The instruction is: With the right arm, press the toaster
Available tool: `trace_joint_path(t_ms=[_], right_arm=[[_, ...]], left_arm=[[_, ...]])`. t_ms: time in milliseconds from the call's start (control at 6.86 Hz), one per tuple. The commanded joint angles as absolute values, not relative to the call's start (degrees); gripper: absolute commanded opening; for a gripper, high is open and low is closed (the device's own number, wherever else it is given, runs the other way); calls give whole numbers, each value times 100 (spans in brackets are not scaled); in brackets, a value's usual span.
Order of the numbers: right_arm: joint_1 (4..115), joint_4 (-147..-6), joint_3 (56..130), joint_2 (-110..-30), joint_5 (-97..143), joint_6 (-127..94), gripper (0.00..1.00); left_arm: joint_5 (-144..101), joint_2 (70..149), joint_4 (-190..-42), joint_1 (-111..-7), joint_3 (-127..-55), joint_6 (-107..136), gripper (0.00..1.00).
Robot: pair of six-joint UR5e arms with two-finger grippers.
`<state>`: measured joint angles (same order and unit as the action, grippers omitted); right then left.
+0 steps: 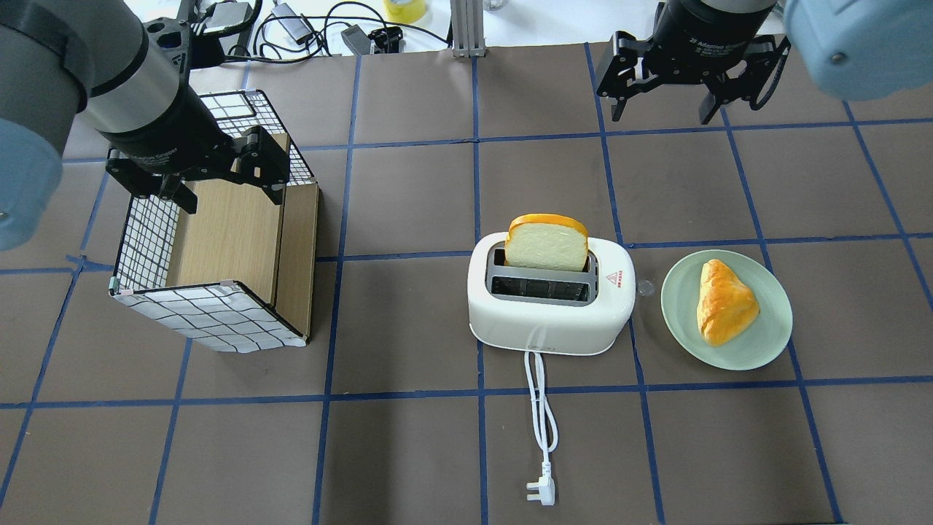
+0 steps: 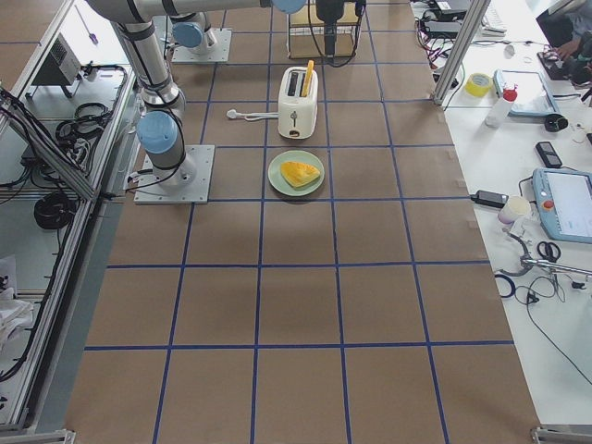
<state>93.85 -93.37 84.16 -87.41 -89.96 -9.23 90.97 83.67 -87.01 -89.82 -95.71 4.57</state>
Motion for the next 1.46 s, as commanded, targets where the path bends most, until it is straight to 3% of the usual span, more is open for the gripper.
trace_joint_path(t_ms=[0,292,438,583,729,1312], right_arm=[[9378,-9334,8446,-8736,-9017,-923,100],[9378,-9308,8446,-8736,-9018,-826,75],[9326,-9238,8464,-8736,-9009,-809,53],[9290,-8924,8473,-8736,-9000,-800,21],[9247,-8503,8473,-8728,-8983,-756,0],[8245,-7858,9067,-8745,-8192,1017,0]], left_arm=[[9097,8367,-8701,-8982,-9571,457,100],[9097,8367,-8701,-8982,-9571,457,100],[9097,8367,-8701,-8982,-9571,457,100],[9097,8367,-8701,-8982,-9571,457,100],[9097,8367,-8701,-8982,-9571,457,100],[9097,8367,-8701,-8982,-9571,457,100]])
